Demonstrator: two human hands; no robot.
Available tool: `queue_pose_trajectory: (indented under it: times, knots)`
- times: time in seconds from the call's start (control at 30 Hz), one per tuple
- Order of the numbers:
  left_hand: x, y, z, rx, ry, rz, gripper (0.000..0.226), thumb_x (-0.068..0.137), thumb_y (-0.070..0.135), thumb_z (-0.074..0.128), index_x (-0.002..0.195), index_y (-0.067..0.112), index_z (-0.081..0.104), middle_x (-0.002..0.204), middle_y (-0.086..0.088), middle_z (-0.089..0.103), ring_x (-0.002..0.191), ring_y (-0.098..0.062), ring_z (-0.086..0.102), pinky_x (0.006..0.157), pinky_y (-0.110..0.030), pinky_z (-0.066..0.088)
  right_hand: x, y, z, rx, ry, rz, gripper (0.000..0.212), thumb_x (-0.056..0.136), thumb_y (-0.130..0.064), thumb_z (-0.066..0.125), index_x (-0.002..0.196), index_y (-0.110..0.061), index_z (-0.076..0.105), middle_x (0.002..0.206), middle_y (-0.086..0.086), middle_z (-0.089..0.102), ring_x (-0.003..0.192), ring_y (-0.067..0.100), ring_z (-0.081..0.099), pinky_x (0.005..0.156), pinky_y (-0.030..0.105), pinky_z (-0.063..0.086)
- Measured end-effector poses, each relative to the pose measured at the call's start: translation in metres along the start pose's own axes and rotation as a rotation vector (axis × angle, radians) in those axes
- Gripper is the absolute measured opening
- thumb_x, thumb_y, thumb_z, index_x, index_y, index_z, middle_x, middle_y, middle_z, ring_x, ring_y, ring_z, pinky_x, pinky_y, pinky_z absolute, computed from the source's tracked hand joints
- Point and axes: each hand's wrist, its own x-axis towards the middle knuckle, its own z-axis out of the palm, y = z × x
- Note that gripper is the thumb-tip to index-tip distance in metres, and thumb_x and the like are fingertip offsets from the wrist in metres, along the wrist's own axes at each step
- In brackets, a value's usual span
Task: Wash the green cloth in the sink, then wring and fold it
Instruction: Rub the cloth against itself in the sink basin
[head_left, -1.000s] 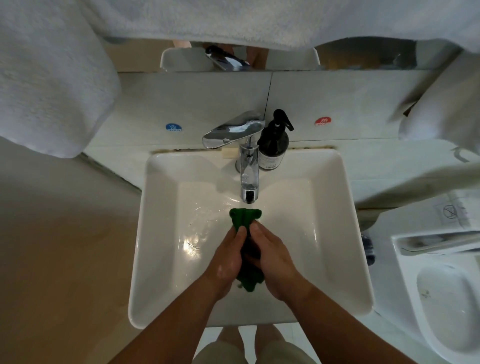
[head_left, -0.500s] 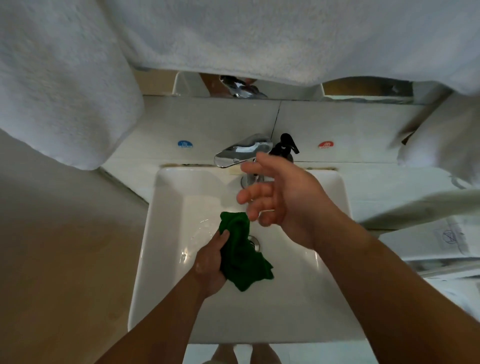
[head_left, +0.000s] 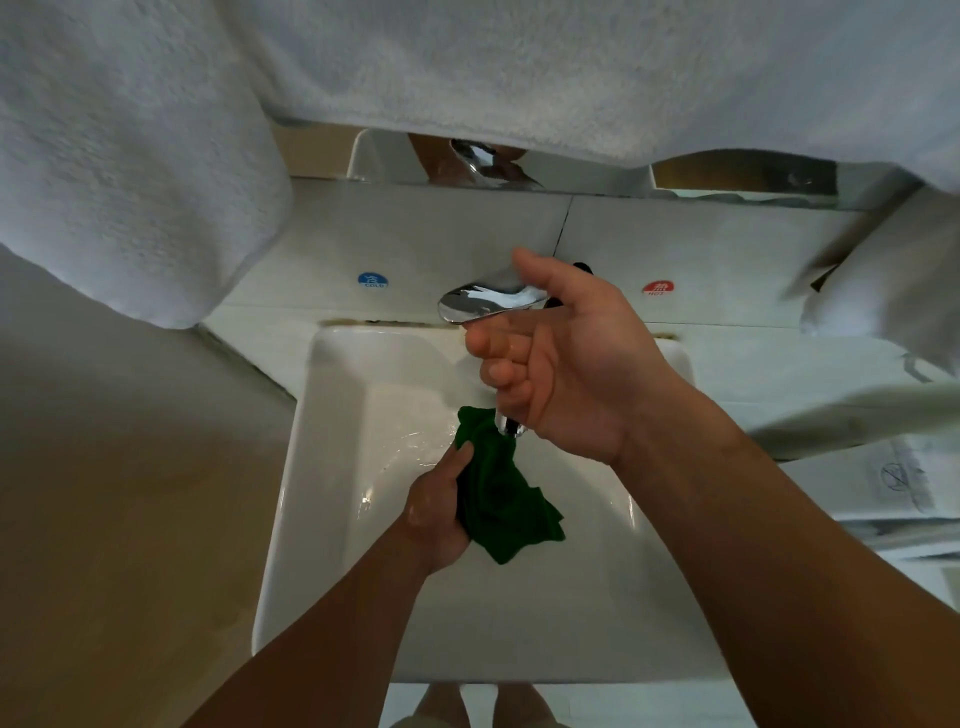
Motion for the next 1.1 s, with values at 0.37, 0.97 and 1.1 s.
queue_pose_trajectory:
  times: [0.37, 0.97, 1.1]
  knots:
    - [0.004, 0.000, 0.004, 0.090, -0.018, 0.018, 0.039, 0.103, 0.037, 0.044, 0.137, 0.024, 0.059, 0.129, -0.012, 0.068, 0.121, -0.033, 0.062, 0.101, -0.047, 0.050, -0.003, -0.006, -0.004, -0.060, 0.014, -0.011, 0.062, 0.094, -0.056, 0.050, 0.116, 0.001, 0.063, 0.079, 0.010, 0.072, 0.054, 0.016, 0.057, 0.050, 0.024, 0.040]
    - [-0.009, -0.002, 0.009, 0.302, -0.084, 0.097, 0.054, 0.088, 0.046, 0.051, 0.139, 0.027, 0.052, 0.122, -0.005, 0.072, 0.111, -0.026, 0.069, 0.091, -0.037, 0.055, 0.009, 0.034, -0.041, -1.387, 0.266, -0.648, 0.074, 0.093, -0.044, 0.065, 0.153, -0.048, 0.021, 0.076, -0.005, 0.061, 0.064, 0.012, 0.059, 0.065, 0.024, 0.057]
    - [-0.009, -0.003, 0.005, 0.302, -0.102, 0.100, 0.041, 0.092, 0.031, 0.056, 0.133, 0.034, 0.053, 0.115, 0.011, 0.074, 0.104, -0.010, 0.071, 0.083, -0.028, 0.057, 0.010, 0.033, -0.041, -1.396, 0.251, -0.645, 0.073, 0.094, -0.044, 0.064, 0.153, -0.048, 0.022, 0.077, -0.006, 0.062, 0.064, 0.010, 0.059, 0.062, 0.018, 0.052]
